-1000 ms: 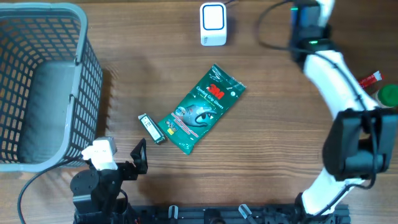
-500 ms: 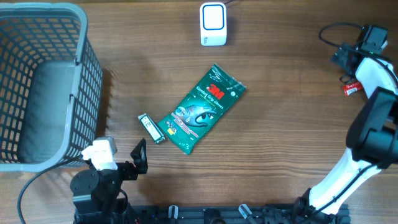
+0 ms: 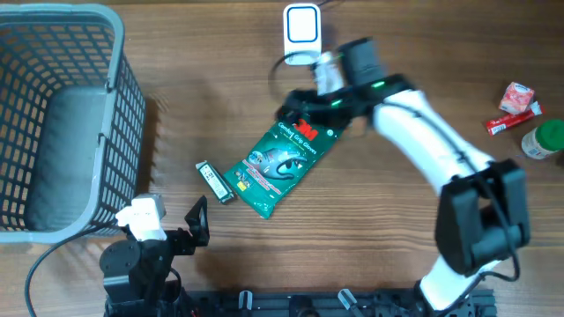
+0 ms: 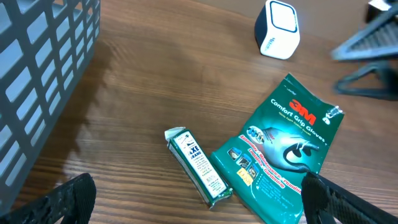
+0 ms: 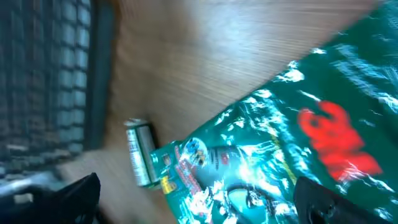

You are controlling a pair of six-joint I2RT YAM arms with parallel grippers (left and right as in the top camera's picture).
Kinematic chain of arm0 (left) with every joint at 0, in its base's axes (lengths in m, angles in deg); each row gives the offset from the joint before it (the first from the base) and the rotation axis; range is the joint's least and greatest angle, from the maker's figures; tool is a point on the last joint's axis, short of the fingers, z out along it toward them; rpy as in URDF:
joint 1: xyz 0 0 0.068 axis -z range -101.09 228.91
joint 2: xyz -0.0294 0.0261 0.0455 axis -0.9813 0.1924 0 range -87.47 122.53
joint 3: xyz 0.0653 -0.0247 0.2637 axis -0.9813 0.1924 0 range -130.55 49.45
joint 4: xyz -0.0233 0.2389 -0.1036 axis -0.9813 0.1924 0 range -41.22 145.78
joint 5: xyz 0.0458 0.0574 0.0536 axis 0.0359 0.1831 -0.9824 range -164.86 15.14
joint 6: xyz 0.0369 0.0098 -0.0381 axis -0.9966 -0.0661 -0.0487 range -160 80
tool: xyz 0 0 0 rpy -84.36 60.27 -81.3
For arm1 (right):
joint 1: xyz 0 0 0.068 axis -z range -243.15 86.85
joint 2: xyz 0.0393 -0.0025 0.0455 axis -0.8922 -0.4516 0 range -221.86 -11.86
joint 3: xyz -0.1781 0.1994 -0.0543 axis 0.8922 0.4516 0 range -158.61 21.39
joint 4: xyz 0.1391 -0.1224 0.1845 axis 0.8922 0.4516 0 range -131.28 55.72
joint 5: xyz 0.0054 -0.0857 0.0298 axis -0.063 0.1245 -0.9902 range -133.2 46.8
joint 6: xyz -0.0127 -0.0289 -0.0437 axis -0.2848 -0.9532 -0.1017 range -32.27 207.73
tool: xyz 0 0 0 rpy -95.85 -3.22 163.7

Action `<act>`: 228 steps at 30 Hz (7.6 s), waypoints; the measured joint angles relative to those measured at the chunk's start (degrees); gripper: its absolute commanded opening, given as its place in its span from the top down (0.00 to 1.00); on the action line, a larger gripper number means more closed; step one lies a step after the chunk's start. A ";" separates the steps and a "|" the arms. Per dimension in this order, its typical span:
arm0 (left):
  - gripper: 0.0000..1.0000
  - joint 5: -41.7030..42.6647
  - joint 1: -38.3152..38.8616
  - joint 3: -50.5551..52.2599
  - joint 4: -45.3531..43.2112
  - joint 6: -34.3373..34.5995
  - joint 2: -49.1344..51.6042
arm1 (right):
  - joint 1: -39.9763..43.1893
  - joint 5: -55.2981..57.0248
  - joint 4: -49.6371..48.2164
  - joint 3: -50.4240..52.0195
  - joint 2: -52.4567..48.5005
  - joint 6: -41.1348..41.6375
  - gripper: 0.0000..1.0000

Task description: Scan the item barcode

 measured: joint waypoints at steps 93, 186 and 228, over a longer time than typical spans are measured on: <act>0.00 0.02 0.00 0.00 1.01 0.00 0.00 | -28.65 6.43 -15.26 -0.20 -16.33 -25.07 0.41; 0.00 0.22 0.00 0.00 1.01 0.00 0.00 | 5.31 41.16 21.68 -5.97 -7.08 70.86 0.57; 0.00 0.22 0.00 0.00 1.03 0.00 0.00 | 14.45 6.82 18.86 -2.14 -12.52 20.87 0.95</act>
